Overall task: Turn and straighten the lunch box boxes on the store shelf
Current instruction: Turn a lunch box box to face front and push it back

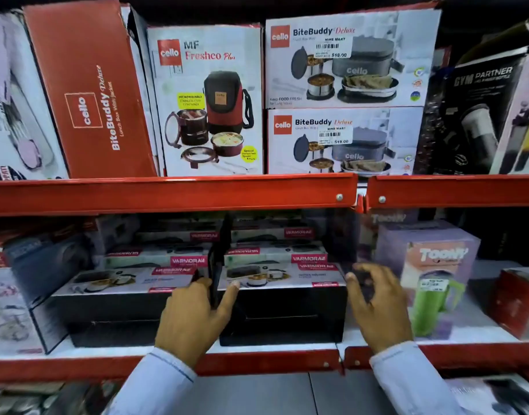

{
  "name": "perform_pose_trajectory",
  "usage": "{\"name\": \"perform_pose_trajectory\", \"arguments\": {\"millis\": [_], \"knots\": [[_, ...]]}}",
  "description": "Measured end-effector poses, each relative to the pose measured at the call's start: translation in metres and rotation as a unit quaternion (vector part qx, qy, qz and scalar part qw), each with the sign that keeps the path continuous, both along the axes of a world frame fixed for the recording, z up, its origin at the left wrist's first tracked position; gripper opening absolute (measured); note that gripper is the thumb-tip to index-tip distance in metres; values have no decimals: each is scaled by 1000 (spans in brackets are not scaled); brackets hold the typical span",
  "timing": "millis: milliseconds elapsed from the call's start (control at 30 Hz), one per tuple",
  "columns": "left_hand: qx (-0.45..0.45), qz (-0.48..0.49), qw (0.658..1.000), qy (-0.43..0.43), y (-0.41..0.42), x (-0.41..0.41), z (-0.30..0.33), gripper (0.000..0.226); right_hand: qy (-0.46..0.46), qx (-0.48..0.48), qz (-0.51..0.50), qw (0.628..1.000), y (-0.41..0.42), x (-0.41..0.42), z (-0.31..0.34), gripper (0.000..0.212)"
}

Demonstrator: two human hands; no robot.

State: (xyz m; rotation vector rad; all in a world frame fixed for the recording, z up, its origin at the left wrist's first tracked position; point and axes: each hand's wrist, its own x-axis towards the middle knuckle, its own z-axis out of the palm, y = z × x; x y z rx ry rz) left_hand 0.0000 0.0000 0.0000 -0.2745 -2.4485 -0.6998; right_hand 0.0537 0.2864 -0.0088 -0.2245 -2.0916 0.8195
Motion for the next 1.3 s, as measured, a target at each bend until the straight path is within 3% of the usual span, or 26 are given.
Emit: {"name": "perform_pose_trajectory", "arguments": {"millis": [100,200,333,500,600,700,900,1167,1300], "knots": [[48,-25,994,-92,6,-7,-6,74,-121,-75,5,990,10,-14,0,40],[139,-56,975,-166,13,-9,-7,69,-227,-196,47,953,13,-20,1,48],[269,-70,935,-221,8,-5,-7,69,-191,-247,101,945,15,-16,-3,47],[359,-97,910,-184,-3,6,3,94,-112,-293,157,937,20,3,-6,24],[392,-108,898,-169,-3,8,6,78,-72,-342,187,918,20,8,-4,21],[388,-91,905,-145,1,8,7,39,-44,-358,192,913,18,7,-5,16],[358,-83,921,-130,3,3,-4,42,-40,-321,181,929,19,1,-15,9],[319,-73,939,-103,4,-5,-26,38,-87,-301,204,928,20,-6,-29,38],[297,-59,948,-100,8,-9,-40,36,-108,-295,196,929,20,-8,-38,41]]}}
